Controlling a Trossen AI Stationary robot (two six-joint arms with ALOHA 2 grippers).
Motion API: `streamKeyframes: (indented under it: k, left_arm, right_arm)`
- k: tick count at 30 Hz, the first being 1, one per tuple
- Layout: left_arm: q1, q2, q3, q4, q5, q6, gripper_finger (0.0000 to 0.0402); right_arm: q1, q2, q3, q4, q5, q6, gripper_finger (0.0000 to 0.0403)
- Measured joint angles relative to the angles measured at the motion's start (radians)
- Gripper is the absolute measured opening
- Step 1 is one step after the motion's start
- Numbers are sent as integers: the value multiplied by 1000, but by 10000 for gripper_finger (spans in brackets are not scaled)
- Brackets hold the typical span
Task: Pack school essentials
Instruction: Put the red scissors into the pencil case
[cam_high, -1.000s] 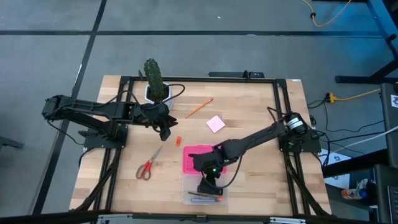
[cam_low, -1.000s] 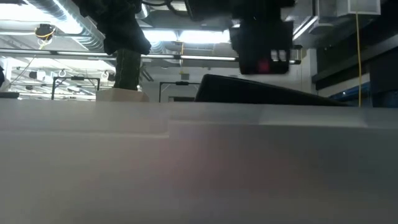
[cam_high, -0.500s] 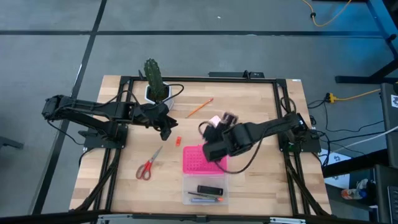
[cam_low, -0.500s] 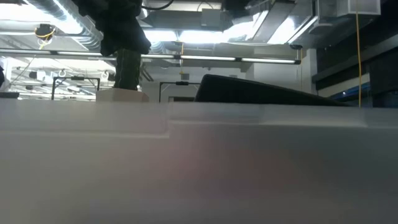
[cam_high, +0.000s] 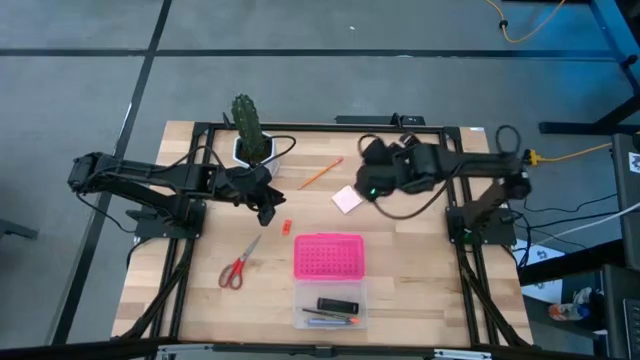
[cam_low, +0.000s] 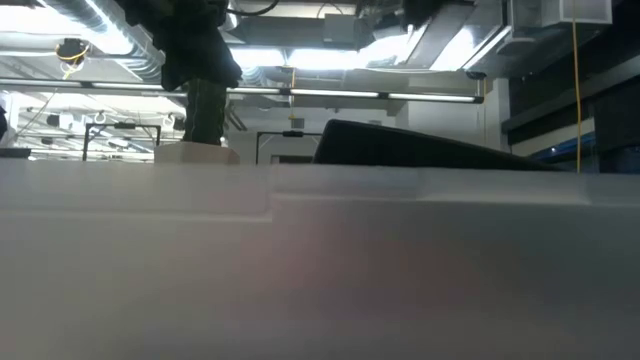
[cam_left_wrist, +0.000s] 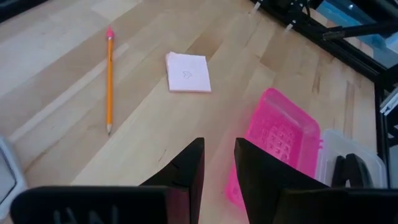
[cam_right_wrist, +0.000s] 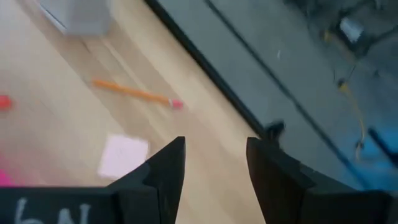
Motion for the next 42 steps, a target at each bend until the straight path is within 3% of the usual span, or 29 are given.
streamKeyframes:
  k: [4, 8, 15, 18, 22, 24, 27, 36, 42]
  left_arm:
    - [-9, 0, 0, -17, 43, -34, 83]
    - [-56, -17, 0, -128, 119, -194, 83]
    - [-296, -17, 35, -285, 133, -582, 70]
    - [-416, 7, 99, -337, 67, -702, 62]
    - [-546, 74, 189, -524, 30, -884, 54]
    - [-598, 116, 216, -646, 88, -1004, 51]
    - [-658, 164, 220, -703, 177, -1127, 50]
    - [-722, 304, 220, -650, 202, -1163, 58]
    - [-722, 336, 220, -655, 214, -1165, 108]
  right_arm:
    - [-88, -148, -238, 62, -91, 1, 171]
    - [-164, -292, -464, 204, -159, -1, 171]
    - [-255, -468, -742, 573, -323, -60, 171]
    - [-289, -505, -817, 732, -422, -105, 171]
    - [-336, -514, -879, 881, -576, -165, 171]
    - [-356, -514, -893, 920, -634, -166, 171]
    - [-365, -514, -906, 932, -671, -123, 171]
    - [-313, -514, -907, 940, -717, 71, 171]
    - [-243, -514, -907, 940, -717, 130, 171]
